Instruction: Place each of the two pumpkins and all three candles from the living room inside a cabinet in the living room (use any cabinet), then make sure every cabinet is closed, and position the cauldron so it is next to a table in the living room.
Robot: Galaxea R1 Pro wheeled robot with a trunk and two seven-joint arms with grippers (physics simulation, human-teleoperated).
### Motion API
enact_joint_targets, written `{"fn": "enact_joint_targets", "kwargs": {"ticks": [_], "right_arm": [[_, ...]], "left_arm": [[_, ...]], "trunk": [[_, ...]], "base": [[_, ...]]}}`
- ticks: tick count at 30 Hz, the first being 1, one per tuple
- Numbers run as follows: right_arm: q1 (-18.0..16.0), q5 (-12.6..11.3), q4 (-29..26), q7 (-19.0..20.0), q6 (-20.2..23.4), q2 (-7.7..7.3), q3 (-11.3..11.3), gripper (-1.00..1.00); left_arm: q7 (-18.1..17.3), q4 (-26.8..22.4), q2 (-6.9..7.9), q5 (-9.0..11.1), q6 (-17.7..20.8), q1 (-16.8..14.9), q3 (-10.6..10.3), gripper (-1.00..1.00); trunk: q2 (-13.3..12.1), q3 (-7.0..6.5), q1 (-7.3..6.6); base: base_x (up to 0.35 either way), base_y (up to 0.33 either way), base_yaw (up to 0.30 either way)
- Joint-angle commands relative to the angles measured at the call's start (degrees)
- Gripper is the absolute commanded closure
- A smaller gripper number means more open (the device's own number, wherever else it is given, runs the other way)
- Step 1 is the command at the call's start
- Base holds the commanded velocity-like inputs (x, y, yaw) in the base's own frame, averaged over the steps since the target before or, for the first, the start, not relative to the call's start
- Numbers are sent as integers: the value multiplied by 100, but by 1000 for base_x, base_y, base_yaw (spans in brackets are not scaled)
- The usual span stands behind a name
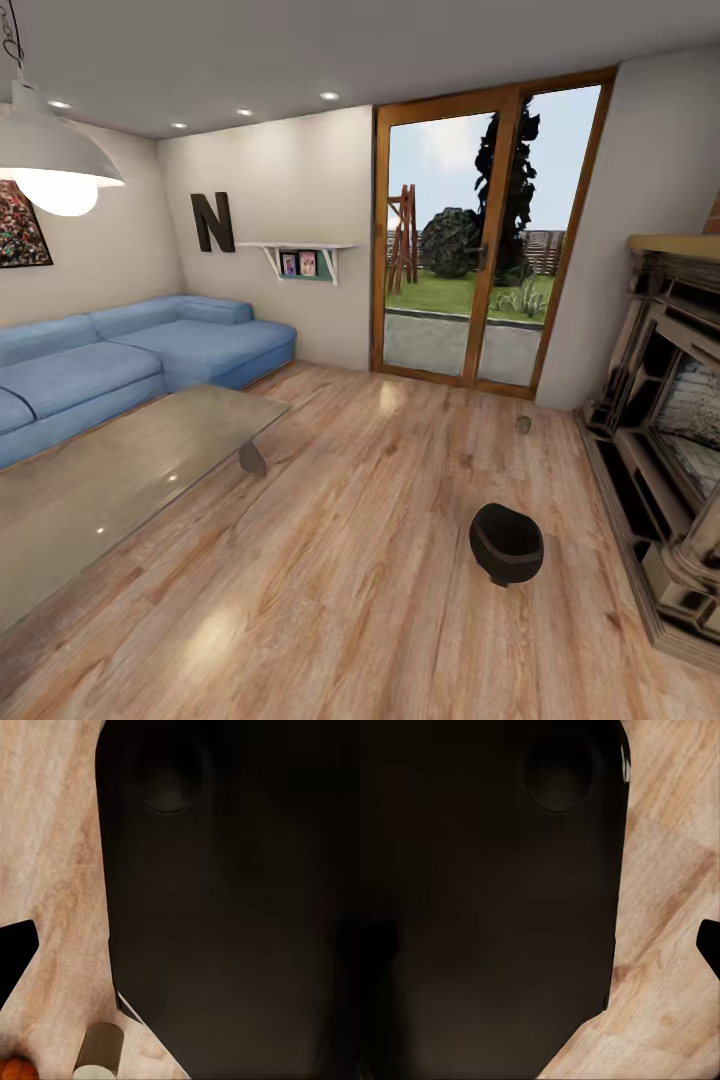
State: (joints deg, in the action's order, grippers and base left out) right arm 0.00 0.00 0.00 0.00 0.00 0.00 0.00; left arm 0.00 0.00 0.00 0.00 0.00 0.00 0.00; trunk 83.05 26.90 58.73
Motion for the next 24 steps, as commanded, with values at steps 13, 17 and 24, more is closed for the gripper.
{"fn": "enact_joint_targets", "kwargs": {"ticks": [13,17,24], "right_arm": [[9,-28,-8,17,-5,-38,27,-100],[9,-28,-8,17,-5,-38,27,-100],[9,-33,-8,21,5,-39,25,-100]], "left_arm": [[-9,-50,61,-3,53,-105,-13,-100],[-9,-50,61,-3,53,-105,-13,-100],[-9,-47,59,-6,67,-105,-17,-100]], "trunk": [[3,3,0],[3,3,0],[3,3,0]], "base": [[0,0,0],[0,0,0],[0,0,0]]}}
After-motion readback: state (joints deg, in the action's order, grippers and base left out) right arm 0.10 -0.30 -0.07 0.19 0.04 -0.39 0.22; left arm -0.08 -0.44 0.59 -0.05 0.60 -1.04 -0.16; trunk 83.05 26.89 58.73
